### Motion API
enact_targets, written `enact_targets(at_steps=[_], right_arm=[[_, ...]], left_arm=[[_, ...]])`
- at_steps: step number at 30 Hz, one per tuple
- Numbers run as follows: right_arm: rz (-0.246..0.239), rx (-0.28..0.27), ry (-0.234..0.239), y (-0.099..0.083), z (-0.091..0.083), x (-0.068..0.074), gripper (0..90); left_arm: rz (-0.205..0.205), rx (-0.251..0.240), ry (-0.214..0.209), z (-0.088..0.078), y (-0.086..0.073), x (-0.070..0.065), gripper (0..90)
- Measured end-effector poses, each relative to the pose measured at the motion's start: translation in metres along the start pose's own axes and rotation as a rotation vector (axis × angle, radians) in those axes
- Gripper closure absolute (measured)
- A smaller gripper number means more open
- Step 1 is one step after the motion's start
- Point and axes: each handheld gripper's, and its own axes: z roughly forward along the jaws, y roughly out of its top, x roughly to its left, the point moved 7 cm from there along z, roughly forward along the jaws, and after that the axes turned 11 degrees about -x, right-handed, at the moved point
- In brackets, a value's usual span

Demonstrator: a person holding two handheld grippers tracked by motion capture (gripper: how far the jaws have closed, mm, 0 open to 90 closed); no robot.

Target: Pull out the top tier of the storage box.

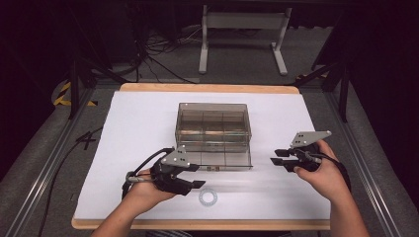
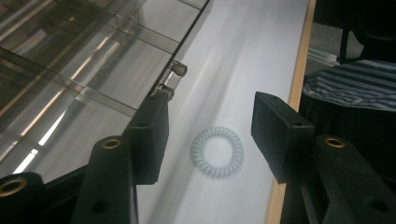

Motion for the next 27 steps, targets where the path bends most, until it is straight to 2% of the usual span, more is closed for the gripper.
enact_targets(at_steps=[6, 9, 19, 27], right_arm=[[0.003, 0.001, 0.001, -0.003, -0.001, 0.0, 64.4], [0.003, -0.006, 0.001, -0.002, -0.002, 0.0, 64.4], [0.005, -0.004, 0.005, -0.003, -0.002, -0.002, 63.9], [0.005, -0.005, 0.005, -0.003, -0.002, -0.002, 63.8]], left_arm=[[0.058, 0.023, 0.025, 0.011, -0.004, 0.0, 50.8], [0.039, 0.027, 0.011, 0.016, -0.007, 0.0, 51.4], [0.021, 0.087, -0.03, 0.035, -0.019, -0.001, 51.7], [0.005, 0.128, -0.017, 0.052, -0.031, 0.002, 47.7]])
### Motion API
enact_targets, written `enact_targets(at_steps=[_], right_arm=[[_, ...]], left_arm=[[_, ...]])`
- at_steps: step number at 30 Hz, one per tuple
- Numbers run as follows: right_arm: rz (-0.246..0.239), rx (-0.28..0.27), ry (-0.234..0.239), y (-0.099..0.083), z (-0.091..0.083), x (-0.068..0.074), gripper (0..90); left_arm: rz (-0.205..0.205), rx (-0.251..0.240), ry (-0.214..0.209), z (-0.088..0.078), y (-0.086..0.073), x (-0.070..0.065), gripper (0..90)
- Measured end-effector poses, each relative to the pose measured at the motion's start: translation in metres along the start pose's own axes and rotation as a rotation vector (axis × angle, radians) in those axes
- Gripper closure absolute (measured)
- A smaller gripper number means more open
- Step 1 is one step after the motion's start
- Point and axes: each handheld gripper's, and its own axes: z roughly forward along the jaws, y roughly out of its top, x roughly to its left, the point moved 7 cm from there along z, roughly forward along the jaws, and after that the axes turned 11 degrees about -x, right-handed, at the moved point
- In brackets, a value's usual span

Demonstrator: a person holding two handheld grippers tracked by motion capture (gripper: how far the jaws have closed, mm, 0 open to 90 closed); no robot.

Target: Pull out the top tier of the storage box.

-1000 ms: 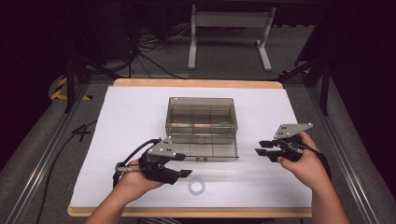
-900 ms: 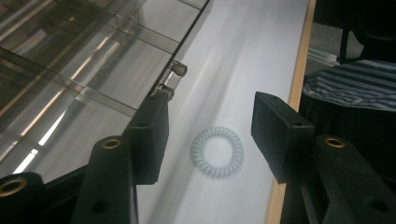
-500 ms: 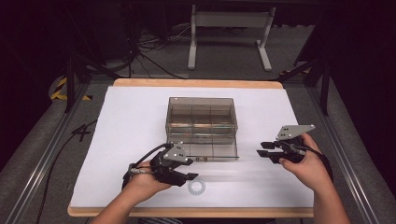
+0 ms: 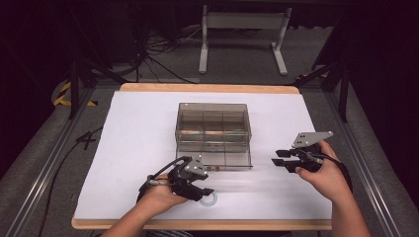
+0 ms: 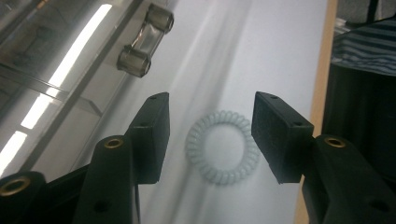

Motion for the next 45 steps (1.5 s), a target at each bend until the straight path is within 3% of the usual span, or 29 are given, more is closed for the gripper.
enact_targets(at_steps=[5, 19, 33, 39, 45], right_arm=[[-0.001, -0.003, 0.005, 0.001, 0.0, 0.001, 63.7], [-0.001, -0.004, 0.018, 0.001, -0.001, 0.002, 63.7], [-0.001, -0.002, 0.019, 0.001, 0.0, 0.003, 63.7], [-0.005, 0.0, 0.022, 0.001, 0.001, 0.004, 63.7], [0.003, -0.008, 0.028, 0.001, 0.001, 0.003, 63.7]], left_arm=[[-0.003, 0.014, -0.006, 0.006, -0.005, 0.0, 50.3], [0.01, 0.092, 0.026, 0.02, -0.017, 0.003, 61.0], [0.019, 0.137, 0.066, 0.023, -0.022, 0.006, 66.4], [0.042, 0.157, 0.107, 0.023, -0.022, 0.007, 80.1], [0.045, 0.159, 0.105, 0.021, -0.02, 0.006, 82.2]])
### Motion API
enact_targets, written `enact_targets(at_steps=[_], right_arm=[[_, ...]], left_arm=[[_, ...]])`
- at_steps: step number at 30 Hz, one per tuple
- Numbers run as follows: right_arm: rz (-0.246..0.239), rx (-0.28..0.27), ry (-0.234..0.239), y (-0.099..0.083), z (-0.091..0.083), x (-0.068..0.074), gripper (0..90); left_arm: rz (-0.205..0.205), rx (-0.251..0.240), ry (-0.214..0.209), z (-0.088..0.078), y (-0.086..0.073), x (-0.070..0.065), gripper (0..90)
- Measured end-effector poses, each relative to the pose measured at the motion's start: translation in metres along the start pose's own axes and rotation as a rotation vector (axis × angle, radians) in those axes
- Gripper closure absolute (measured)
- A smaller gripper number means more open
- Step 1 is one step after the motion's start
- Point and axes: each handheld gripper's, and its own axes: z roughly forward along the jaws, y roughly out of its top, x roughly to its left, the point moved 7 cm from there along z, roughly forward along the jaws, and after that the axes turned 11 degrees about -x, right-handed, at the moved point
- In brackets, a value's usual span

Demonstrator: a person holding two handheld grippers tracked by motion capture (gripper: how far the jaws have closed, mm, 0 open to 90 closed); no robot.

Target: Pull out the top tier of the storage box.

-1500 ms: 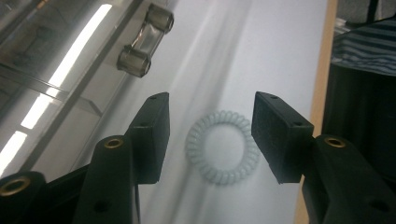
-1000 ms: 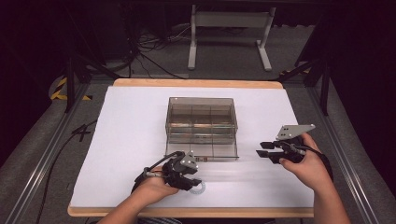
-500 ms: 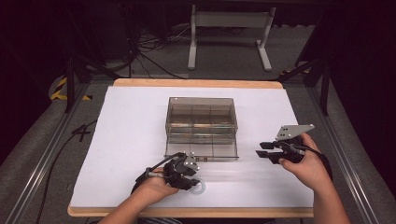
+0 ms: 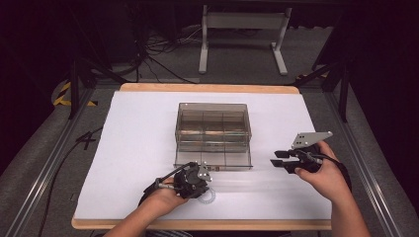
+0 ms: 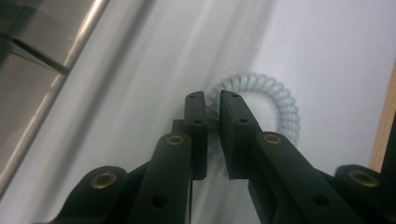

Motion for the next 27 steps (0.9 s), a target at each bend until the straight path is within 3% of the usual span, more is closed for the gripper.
enact_targets(at_steps=[9, 27], right_arm=[[-0.001, 0.002, 0.007, 0.001, 0.003, 0.0, 63.7], [0.008, 0.001, 0.008, 0.0, 0.002, -0.002, 63.9]], left_arm=[[-0.015, -0.017, -0.015, -0.015, 0.007, -0.001, 82.8], [0.013, -0.032, -0.061, -0.039, 0.031, -0.005, 82.9]])
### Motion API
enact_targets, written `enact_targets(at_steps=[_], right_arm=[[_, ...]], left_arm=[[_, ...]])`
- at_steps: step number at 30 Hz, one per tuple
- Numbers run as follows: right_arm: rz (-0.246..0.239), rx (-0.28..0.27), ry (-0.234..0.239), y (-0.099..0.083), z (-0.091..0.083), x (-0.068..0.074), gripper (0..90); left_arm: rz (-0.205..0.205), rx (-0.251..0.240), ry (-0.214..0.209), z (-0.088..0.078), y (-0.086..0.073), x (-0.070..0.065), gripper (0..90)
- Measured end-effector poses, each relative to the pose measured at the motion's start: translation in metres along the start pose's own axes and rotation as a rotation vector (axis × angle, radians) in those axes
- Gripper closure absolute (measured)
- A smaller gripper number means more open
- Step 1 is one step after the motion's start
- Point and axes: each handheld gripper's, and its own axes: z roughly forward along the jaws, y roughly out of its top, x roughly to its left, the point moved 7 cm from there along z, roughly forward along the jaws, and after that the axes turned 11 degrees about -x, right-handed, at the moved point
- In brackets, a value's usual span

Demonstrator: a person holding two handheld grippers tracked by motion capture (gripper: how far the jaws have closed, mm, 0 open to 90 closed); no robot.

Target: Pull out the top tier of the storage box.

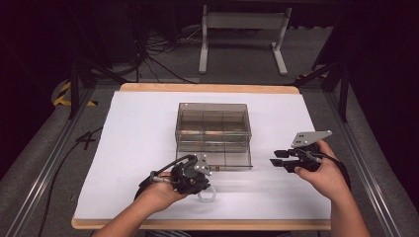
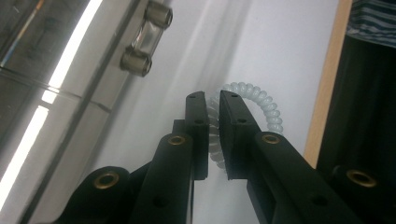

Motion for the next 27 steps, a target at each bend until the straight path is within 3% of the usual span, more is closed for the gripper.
enact_targets(at_steps=[15, 21, 27], right_arm=[[0.01, 0.025, -0.007, -0.006, 0.003, -0.002, 63.8], [0.012, 0.026, -0.01, -0.007, 0.003, -0.003, 63.8], [0.013, 0.035, -0.001, -0.007, 0.006, -0.002, 63.5]], left_arm=[[0.027, -0.049, -0.074, -0.025, 0.031, -0.005, 82.9], [0.031, -0.06, -0.064, -0.03, 0.039, -0.001, 82.9], [-0.002, -0.072, -0.045, -0.033, 0.047, 0.006, 82.9]])
